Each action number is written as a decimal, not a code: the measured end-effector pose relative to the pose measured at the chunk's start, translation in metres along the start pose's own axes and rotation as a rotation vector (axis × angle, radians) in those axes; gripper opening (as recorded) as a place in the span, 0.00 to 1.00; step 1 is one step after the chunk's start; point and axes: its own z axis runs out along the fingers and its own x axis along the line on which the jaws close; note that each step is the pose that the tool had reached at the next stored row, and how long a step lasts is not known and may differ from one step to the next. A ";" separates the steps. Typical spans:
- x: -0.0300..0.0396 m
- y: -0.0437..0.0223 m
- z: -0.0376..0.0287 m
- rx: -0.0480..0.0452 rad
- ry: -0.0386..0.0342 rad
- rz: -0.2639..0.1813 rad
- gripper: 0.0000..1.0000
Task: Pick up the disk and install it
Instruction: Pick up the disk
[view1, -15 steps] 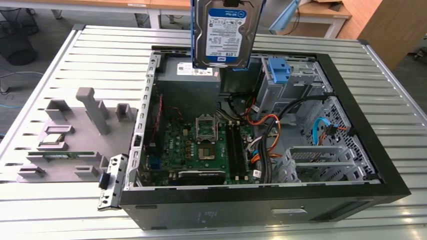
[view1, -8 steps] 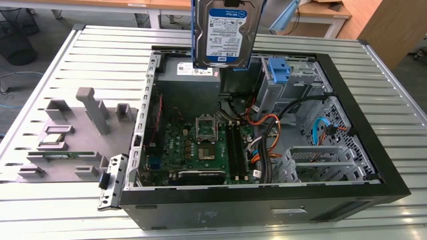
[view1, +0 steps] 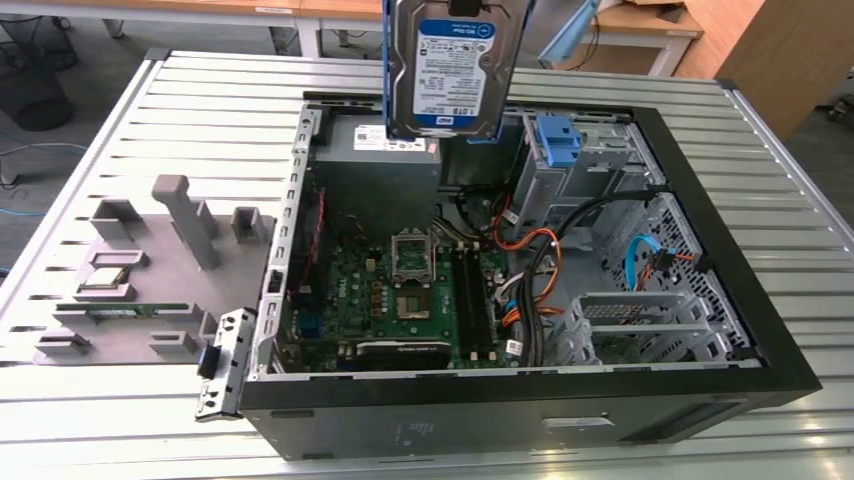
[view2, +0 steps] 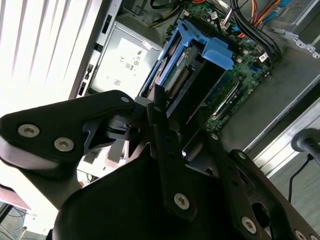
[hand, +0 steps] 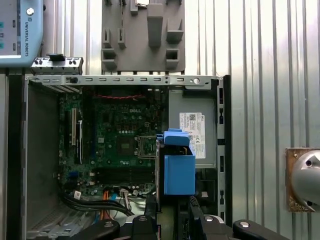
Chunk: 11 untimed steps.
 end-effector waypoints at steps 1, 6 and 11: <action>0.0009 -0.0001 0.0000 0.0000 0.0000 0.000 0.35; 0.0061 -0.0002 -0.0002 0.0000 -0.0001 0.000 0.35; 0.0110 -0.0004 -0.0003 0.0000 -0.0001 0.000 0.35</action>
